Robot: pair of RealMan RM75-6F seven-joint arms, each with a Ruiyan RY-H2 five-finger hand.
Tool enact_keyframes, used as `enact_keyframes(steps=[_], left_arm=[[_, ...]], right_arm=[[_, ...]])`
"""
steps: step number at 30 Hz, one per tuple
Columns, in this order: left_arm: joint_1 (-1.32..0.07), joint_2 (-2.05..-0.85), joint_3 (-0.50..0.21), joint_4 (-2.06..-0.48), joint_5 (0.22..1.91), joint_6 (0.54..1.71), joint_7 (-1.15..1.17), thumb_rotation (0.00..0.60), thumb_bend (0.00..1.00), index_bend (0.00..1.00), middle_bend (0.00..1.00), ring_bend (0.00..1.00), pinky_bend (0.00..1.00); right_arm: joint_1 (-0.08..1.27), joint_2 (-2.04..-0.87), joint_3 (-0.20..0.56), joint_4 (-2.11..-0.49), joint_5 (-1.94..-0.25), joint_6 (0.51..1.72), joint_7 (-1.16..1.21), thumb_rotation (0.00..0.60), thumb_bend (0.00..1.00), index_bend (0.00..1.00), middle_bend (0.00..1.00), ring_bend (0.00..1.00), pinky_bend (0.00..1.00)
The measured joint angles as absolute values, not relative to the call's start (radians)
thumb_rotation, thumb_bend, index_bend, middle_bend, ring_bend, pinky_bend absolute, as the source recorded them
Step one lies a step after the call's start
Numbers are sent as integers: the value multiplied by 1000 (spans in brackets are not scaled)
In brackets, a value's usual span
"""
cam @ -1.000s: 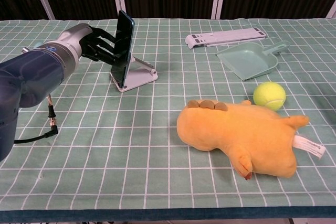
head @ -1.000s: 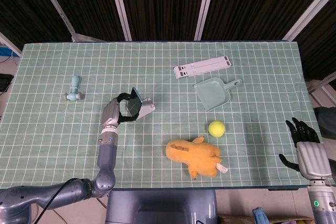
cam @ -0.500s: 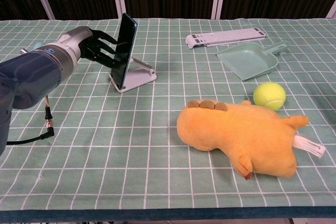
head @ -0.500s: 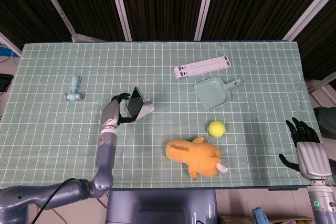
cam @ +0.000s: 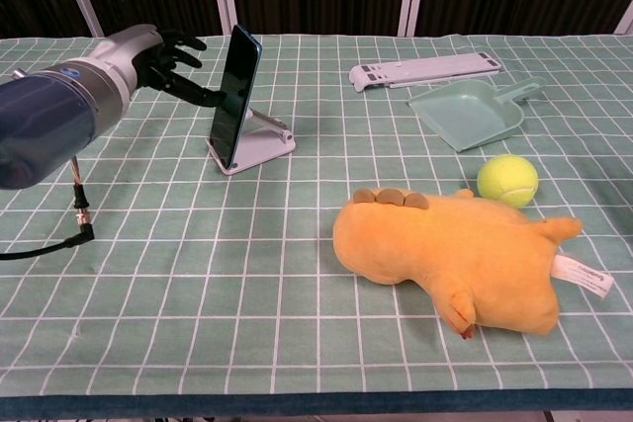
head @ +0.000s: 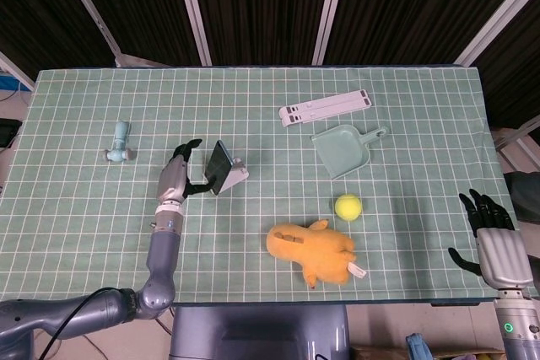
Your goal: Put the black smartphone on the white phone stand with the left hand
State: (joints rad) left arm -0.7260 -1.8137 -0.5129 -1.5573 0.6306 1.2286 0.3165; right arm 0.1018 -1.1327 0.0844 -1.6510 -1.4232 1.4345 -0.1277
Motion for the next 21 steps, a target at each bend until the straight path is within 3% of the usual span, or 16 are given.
enact_keyframes(steps=[4,10,21], left_arm=[[-693,-1752,-476,-1608,705,1239,310,600,263,130,115,0,76],[-624,-1613,-366,-1657,909,1255,294,600,263,117,113,0,71],[-382,-1238,-30,-1735,1308,1389,281,600,181,29,17,0,25]], right_arm=[[101,-1133,84,-1651,-1423,1436,-131,600,300,6,0,0,126],[100,-1135,84,-1653,-1423,1440,-140,600,299,5,0,0,126],[98,-1138,84,-1652,-1426,1446,-145,600,299,5,0,0,126]])
